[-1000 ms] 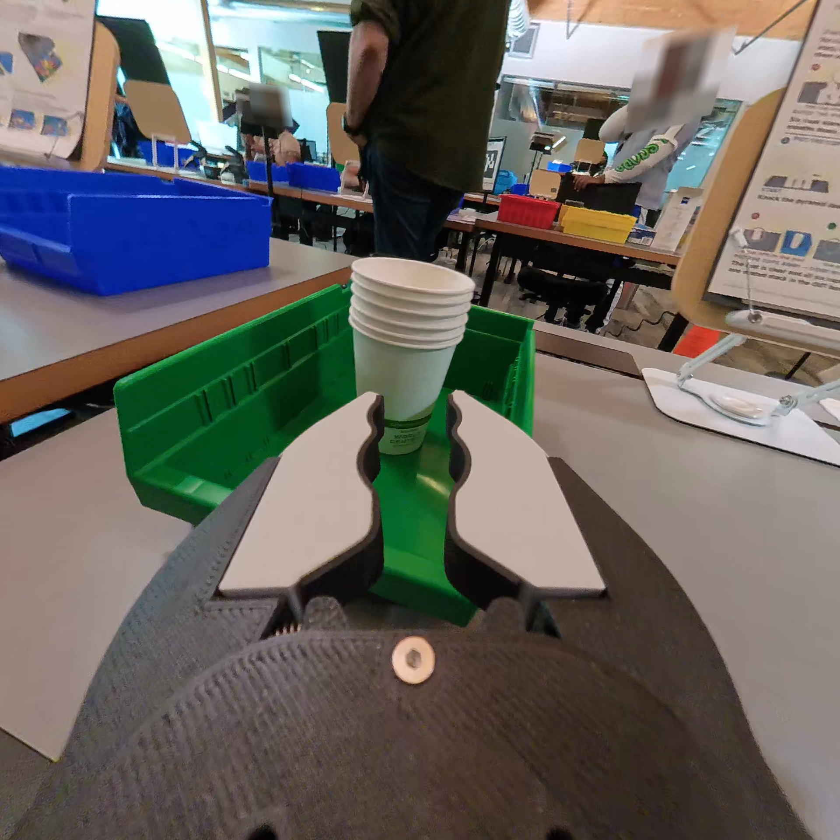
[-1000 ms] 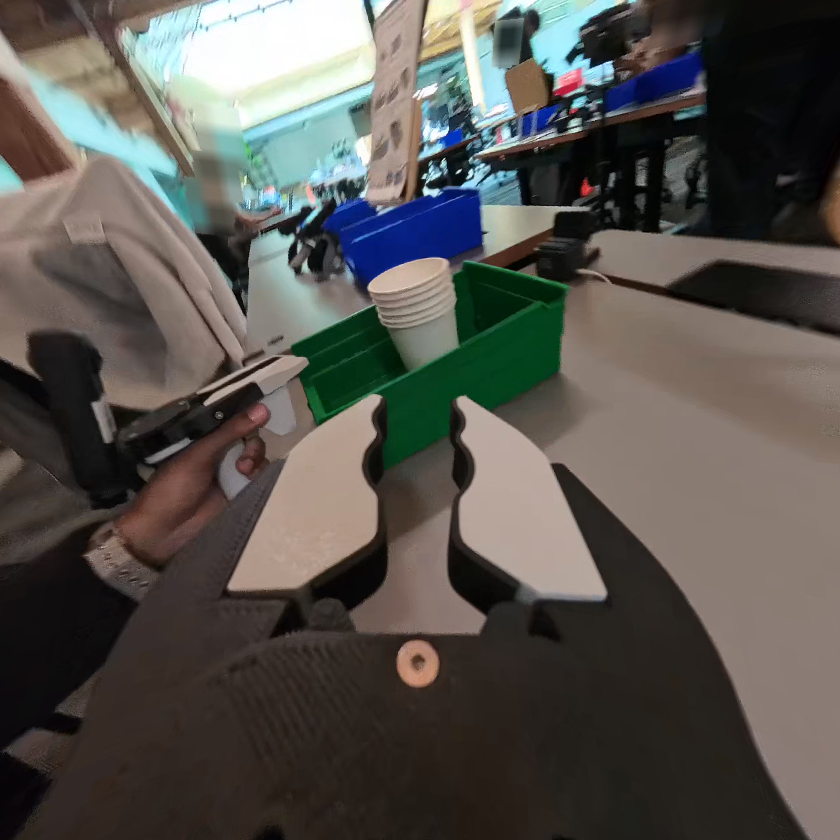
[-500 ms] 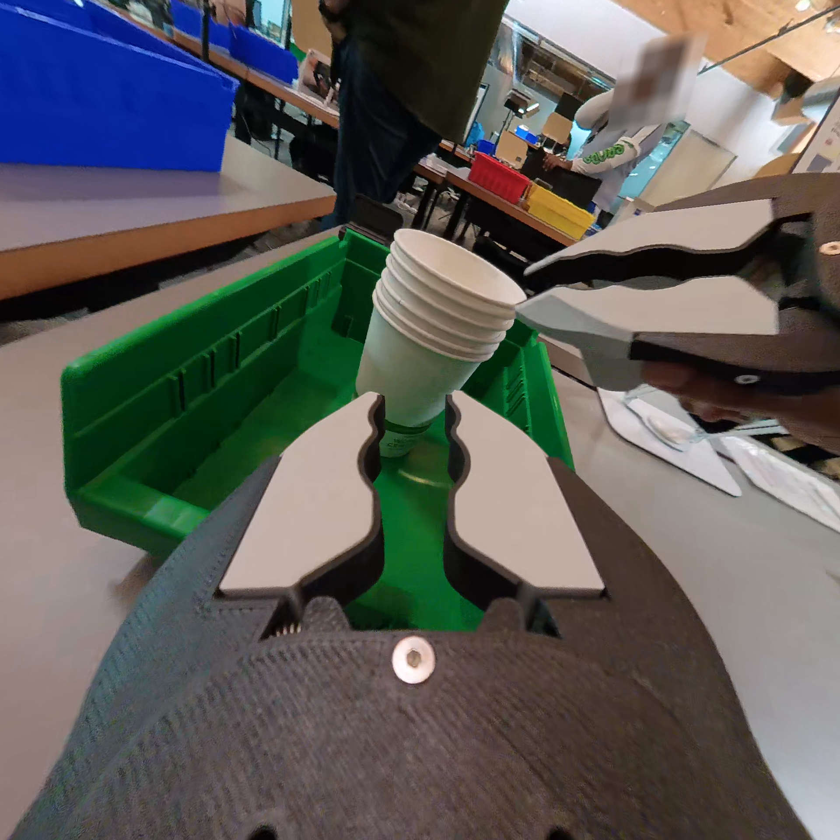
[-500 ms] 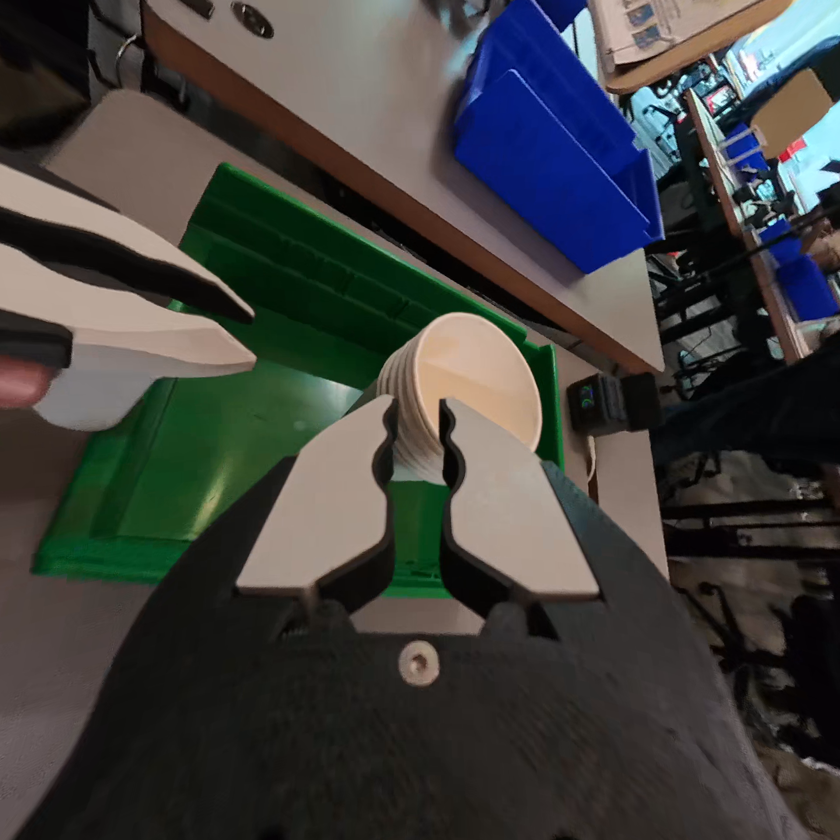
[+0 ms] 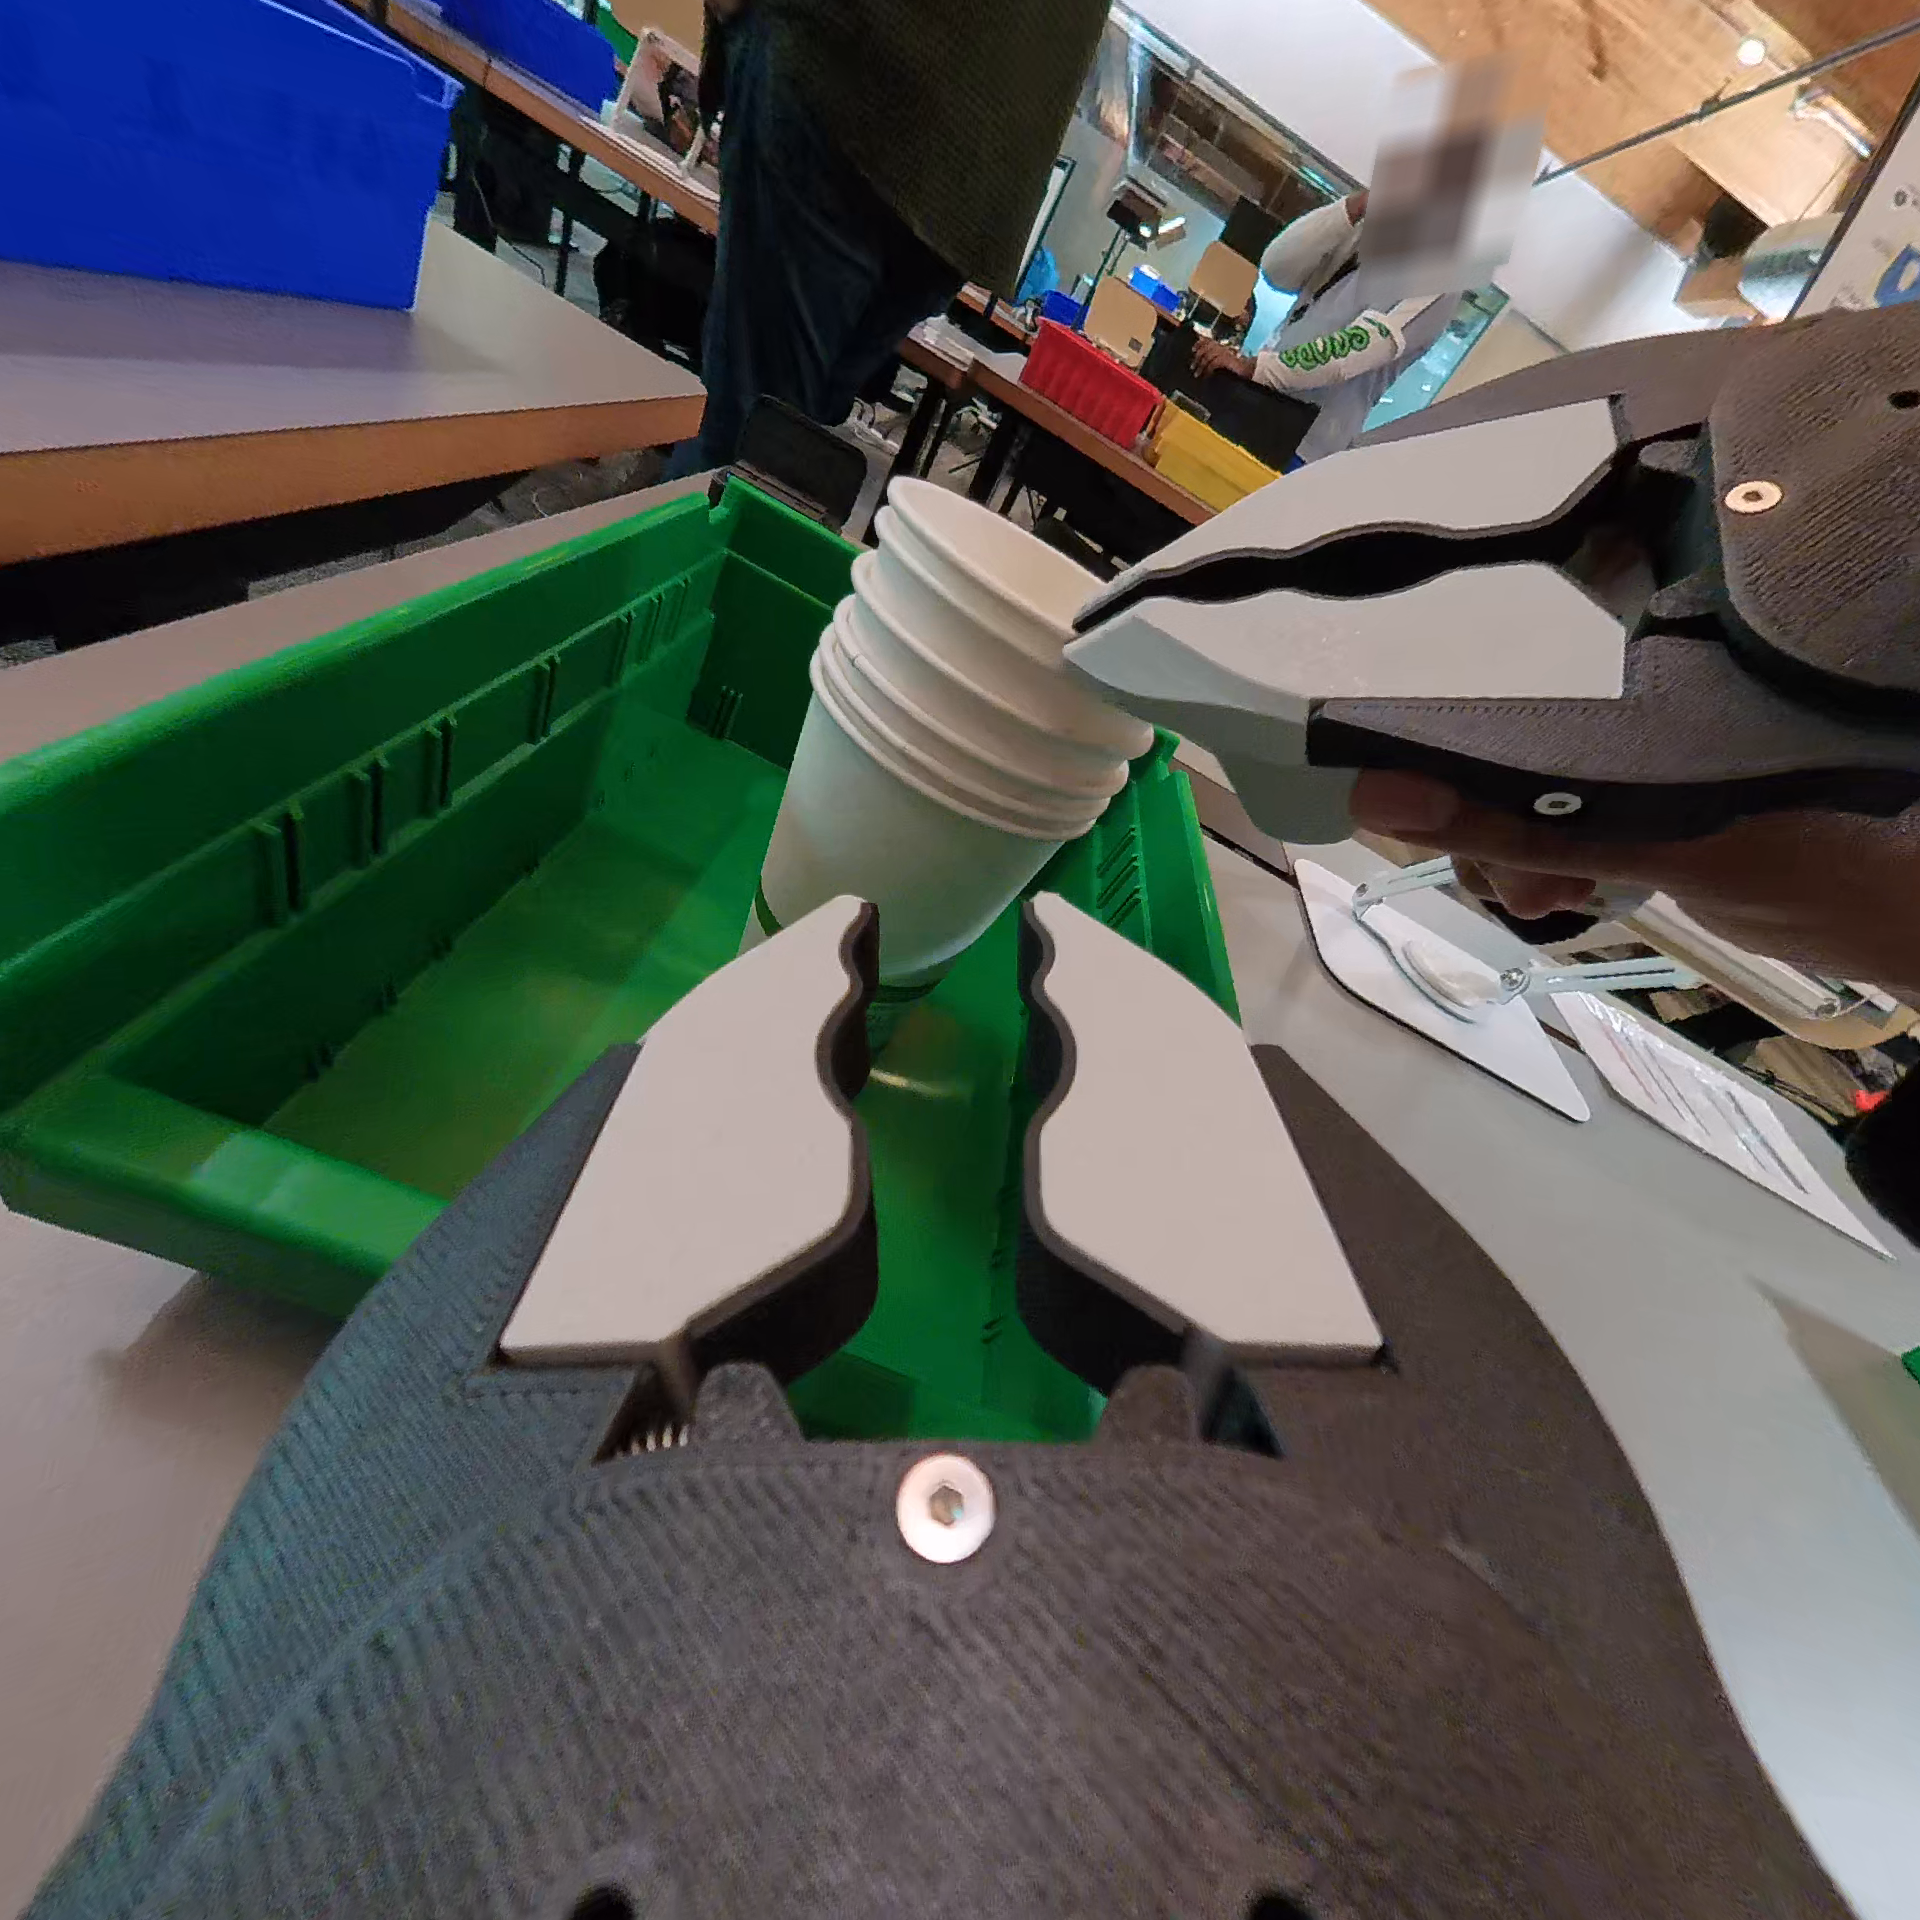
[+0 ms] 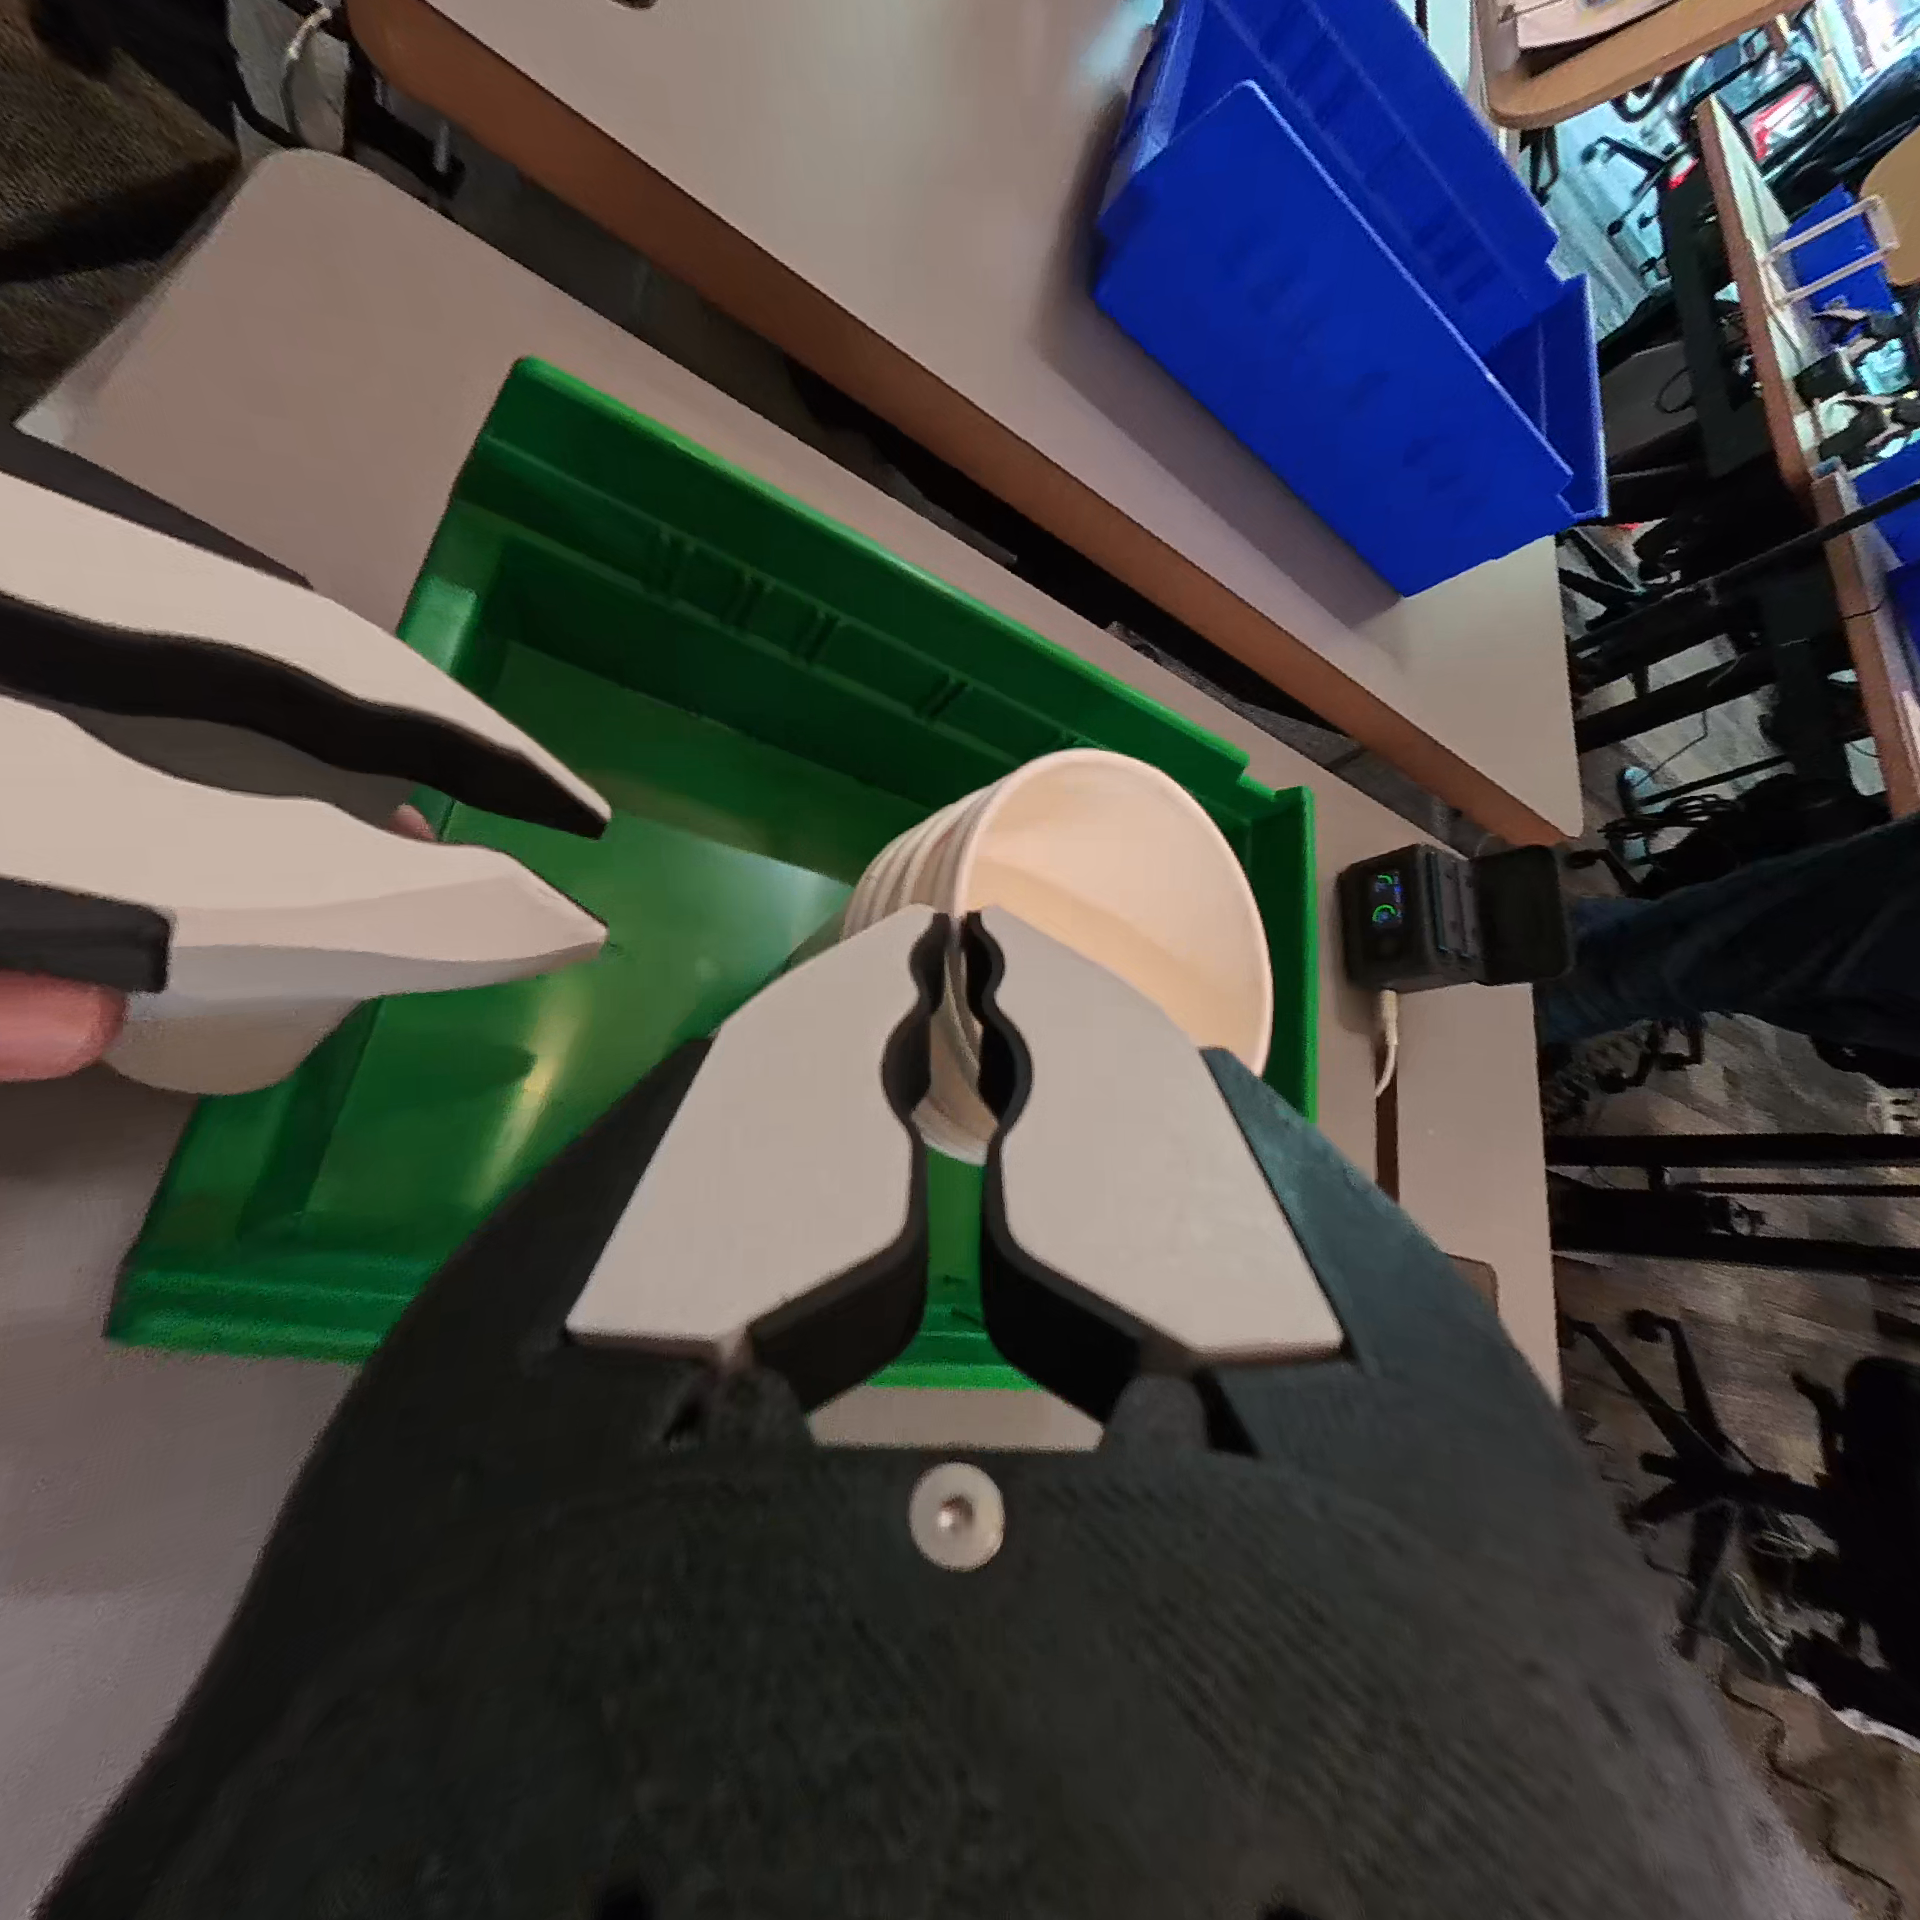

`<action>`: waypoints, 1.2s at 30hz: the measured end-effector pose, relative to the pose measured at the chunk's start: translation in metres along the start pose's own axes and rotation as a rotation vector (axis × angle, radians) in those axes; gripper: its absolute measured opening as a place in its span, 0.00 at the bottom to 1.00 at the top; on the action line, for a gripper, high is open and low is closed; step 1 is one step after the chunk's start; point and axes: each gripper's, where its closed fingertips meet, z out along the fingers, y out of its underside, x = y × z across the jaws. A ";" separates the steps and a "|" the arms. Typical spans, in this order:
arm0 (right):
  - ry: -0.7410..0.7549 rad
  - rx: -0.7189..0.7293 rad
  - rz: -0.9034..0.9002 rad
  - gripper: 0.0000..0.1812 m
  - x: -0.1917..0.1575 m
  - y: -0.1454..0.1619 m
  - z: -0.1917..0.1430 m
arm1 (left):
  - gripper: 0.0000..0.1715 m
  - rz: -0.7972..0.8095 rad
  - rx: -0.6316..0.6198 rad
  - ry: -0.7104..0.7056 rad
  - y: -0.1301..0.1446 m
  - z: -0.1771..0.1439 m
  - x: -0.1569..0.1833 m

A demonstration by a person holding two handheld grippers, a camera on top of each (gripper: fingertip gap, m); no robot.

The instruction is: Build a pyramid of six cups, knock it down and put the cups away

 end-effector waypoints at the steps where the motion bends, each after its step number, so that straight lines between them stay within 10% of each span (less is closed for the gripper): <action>1: -0.008 0.006 0.012 0.02 -0.001 -0.001 -0.001 | 0.15 0.005 -0.003 0.002 0.001 0.000 0.001; 10: 0.127 0.141 0.039 0.02 0.029 -0.025 -0.022 | 0.15 0.029 0.000 0.002 0.002 0.001 0.004; 18: 0.451 0.473 0.198 0.02 0.088 -0.057 -0.148 | 0.17 0.015 0.131 0.087 -0.020 -0.008 0.020; 25: 0.519 0.646 0.693 0.02 0.037 0.062 -0.263 | 0.43 0.140 0.265 0.508 -0.024 -0.035 0.132; 31: 0.680 0.481 0.882 0.02 -0.052 0.200 -0.304 | 0.51 0.349 0.055 0.661 0.075 -0.045 0.225; 36: 0.695 0.512 1.033 0.02 -0.091 0.245 -0.332 | 0.54 0.458 -0.192 0.694 0.148 -0.040 0.253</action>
